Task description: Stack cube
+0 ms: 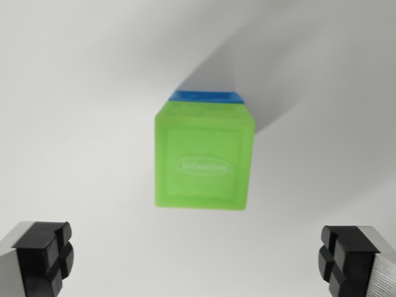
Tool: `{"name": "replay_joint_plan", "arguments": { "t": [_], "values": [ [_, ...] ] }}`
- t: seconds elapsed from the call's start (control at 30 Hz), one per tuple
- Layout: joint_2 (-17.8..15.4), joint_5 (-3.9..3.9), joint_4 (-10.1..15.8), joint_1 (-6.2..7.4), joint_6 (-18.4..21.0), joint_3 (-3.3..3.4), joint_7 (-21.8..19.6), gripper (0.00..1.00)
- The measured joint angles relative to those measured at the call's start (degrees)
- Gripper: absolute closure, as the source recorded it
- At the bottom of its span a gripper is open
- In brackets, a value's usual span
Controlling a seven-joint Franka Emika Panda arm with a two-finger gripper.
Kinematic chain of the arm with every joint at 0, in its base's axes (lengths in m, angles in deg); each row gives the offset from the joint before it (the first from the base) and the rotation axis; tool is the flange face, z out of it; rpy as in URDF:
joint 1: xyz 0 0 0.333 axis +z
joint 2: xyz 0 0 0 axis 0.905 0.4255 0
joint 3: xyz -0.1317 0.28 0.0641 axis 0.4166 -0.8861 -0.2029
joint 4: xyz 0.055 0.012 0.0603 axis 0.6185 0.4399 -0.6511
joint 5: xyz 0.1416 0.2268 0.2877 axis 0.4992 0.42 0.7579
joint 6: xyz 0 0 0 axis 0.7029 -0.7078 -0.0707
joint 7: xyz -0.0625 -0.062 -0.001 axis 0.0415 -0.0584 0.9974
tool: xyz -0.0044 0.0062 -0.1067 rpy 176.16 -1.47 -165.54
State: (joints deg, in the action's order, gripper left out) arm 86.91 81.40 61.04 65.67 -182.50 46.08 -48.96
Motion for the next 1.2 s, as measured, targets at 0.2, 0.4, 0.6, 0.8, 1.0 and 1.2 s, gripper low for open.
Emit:
{"name": "replay_joint_plan", "arguments": {
  "t": [0.2,0.4,0.6,0.8,1.0,1.2],
  "values": [
    [-2.54,-0.36,-0.69,0.0,3.23,0.01,-0.24,0.0],
    [-5.34,-0.66,-1.89,0.0,7.18,0.01,-0.44,0.0],
    [-7.53,-0.82,-3.17,0.0,10.63,0.01,-0.56,0.0],
    [-9.49,-1.0,-4.86,0.0,14.3,0.01,-0.71,0.0],
    [-11.07,-1.11,-6.57,0.0,17.58,0.01,-0.81,0.0],
    [-12.32,-1.2,-8.34,0.0,20.58,0.01,-0.88,0.0]
  ]
}}
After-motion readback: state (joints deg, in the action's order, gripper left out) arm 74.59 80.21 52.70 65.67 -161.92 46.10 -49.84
